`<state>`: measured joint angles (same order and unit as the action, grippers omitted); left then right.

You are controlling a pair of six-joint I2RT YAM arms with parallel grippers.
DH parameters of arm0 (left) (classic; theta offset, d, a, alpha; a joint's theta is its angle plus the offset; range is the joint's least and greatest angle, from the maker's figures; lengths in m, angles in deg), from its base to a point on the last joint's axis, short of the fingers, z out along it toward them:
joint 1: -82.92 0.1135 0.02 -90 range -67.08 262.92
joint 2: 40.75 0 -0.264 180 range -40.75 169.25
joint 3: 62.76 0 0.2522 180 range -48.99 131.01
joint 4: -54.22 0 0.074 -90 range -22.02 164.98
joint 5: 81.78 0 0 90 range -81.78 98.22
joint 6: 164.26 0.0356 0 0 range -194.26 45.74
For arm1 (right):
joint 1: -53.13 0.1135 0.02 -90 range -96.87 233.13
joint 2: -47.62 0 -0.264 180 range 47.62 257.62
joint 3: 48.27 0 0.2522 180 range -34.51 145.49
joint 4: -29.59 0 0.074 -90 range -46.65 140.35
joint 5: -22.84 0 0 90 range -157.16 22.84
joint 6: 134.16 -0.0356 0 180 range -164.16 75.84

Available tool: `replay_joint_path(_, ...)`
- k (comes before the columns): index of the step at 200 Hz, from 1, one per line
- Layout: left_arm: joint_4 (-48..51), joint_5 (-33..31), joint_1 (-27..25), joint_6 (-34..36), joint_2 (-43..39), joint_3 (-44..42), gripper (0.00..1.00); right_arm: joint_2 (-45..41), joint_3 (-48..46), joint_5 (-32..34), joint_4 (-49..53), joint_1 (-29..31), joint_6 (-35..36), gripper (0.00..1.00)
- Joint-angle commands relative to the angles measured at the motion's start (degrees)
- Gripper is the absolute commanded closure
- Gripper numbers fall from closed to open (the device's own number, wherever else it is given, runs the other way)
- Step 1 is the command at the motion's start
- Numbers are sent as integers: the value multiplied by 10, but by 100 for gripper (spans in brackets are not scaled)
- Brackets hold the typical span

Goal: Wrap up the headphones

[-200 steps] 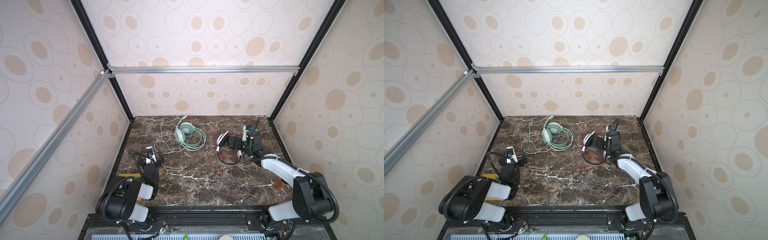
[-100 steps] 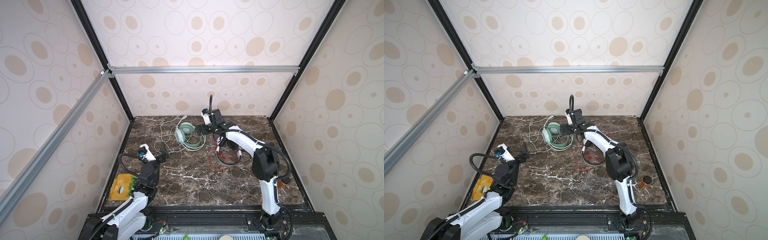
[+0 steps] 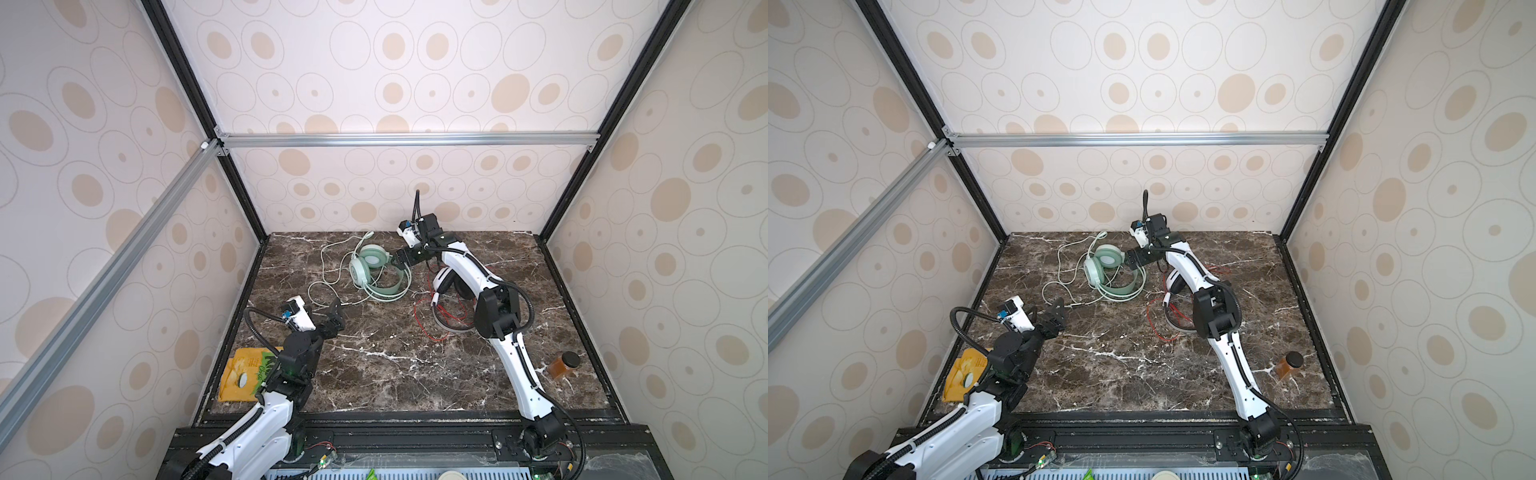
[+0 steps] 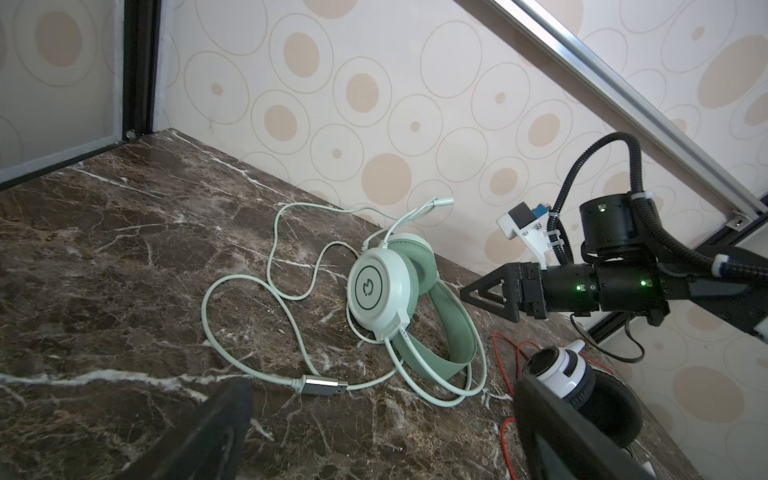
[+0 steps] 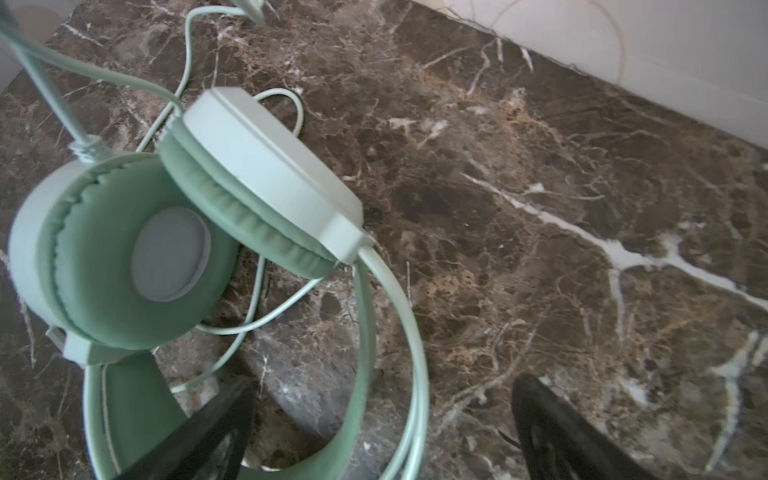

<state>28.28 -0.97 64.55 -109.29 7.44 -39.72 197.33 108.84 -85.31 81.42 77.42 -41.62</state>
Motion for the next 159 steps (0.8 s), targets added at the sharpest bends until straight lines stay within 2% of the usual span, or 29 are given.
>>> replay_joint_path(1,19,8,3,-7,-9,13,2,13,13,-29,-5,6,-19,1)
replay_joint_path(31,24,7,3,-11,-8,13,2,13,-14,-74,-23,5,-59,5)
replay_joint_path(42,27,7,3,-12,-7,14,2,6,-37,-99,-38,6,-75,9)
replay_joint_path(65,33,11,3,-13,-9,16,2,-25,-110,-134,-86,9,-104,29)
replay_joint_path(95,33,13,3,-29,-15,8,2,-84,-237,-144,-154,16,-129,52)
replay_joint_path(133,50,23,3,-45,-37,0,2,-189,-402,-140,-244,37,-177,55)
replay_joint_path(149,63,23,3,-47,-54,-4,2,-240,-481,-125,-286,52,-242,52)
replay_joint_path(159,69,22,3,-49,-62,-7,2,-272,-539,-124,-330,64,-308,51)
